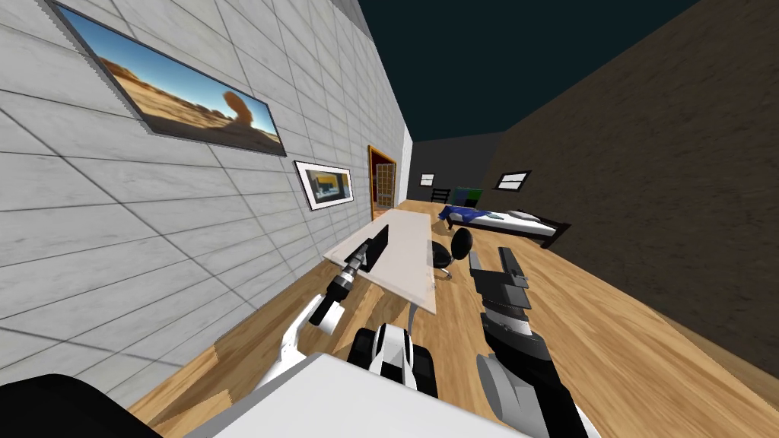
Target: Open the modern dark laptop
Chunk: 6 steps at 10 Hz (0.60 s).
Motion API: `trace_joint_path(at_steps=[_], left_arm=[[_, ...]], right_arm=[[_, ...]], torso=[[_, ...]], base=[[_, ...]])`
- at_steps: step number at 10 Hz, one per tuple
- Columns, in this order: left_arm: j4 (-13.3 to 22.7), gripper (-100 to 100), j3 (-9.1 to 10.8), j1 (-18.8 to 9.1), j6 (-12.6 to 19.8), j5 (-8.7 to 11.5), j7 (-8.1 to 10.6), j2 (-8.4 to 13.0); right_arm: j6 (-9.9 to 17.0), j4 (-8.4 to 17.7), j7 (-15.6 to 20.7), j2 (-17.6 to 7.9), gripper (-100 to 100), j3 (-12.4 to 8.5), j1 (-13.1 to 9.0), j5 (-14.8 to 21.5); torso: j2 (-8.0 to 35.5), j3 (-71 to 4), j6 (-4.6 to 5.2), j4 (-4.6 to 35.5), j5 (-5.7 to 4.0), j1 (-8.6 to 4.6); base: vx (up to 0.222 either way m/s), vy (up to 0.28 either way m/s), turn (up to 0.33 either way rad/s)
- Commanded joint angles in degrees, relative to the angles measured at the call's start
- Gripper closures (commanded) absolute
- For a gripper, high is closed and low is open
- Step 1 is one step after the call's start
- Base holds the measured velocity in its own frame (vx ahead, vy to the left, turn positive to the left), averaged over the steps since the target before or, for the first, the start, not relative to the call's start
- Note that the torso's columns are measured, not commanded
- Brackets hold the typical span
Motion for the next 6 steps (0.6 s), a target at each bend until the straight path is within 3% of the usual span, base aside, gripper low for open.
trace_joint_path(at_steps=[1, 5, 6], left_arm=[[3.19, -100, -0.45, -0.79, 1.99, -0.94, -0.62, 1.78], [7.92, -100, -0.99, -2.31, 5.07, -2.23, -1.34, 4.02], [7.42, -100, -0.85, -2.24, 4.44, -1.99, -1.13, 3.77]], right_arm=[[0.0, 0.0, 0.0, 0.0, 0, 0.0, 0.0, 0.0], [0.0, 0.0, 0.0, 0.0, 0, 0.0, 0.0, 0.0], [0.0, 0.0, 0.0, 0.0, 0, 0.0, 0.0, 0.0]], torso=[[-0.03, -0.02, 0.0, -0.01, 0.01, 0.04], [-0.06, -0.04, 0.0, -0.02, 0.02, 0.07], [-0.03, -0.02, -0.01, -0.01, 0.01, 0.04]], base=[[0.027, 0.048, -0.079], [0.027, 0.047, -0.079], [0.011, 0.023, -0.009]])
